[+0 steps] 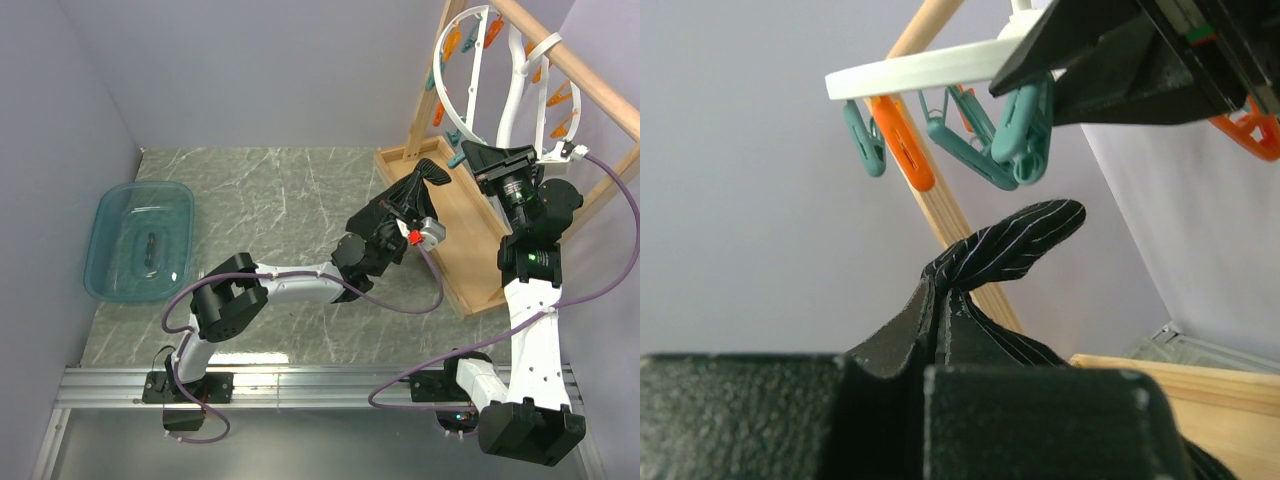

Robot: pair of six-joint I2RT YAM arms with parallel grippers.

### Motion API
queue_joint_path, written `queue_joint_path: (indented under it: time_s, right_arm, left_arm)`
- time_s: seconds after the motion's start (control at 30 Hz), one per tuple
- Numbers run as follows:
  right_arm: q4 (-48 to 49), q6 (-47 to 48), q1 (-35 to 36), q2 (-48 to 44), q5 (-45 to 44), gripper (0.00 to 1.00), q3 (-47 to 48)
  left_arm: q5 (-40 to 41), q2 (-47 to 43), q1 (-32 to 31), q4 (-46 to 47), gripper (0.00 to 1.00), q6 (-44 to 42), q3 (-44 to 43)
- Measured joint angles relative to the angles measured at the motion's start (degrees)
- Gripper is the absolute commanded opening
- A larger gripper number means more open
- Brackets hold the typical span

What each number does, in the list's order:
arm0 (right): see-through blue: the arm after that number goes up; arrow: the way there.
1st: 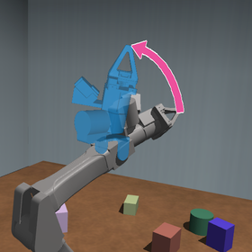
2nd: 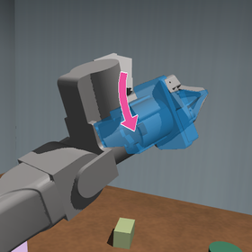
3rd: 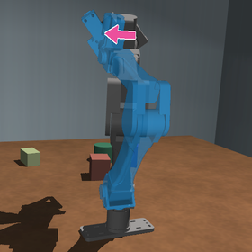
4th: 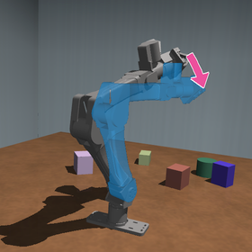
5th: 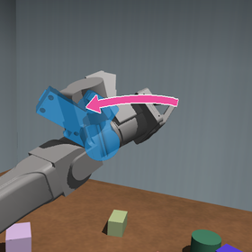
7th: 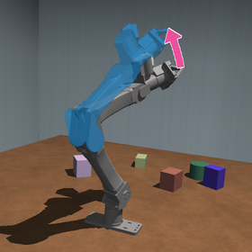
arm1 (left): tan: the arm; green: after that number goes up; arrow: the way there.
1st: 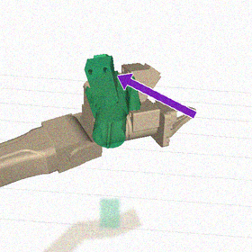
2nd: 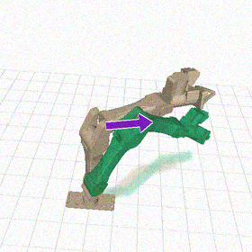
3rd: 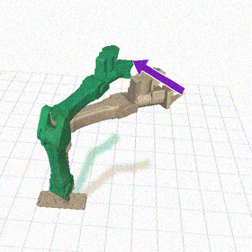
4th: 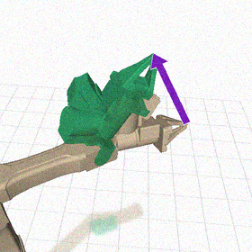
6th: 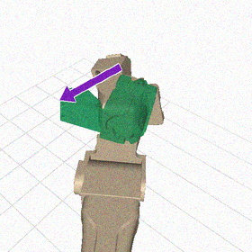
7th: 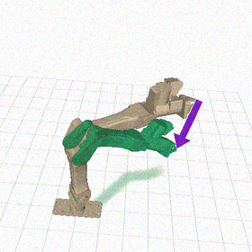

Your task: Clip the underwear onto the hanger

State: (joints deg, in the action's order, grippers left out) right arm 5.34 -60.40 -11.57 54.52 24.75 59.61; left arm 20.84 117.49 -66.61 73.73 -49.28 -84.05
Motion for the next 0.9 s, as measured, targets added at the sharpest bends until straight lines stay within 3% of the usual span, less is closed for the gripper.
queue_joint_path:
  time_s: [0.9]
  right_arm:
    - [0.66,-2.8,-0.07,0.37,1.31,0.0,-0.07]
  left_arm:
    - [-0.76,0.39,-0.02,0.61,0.0,-0.63,-4.72]
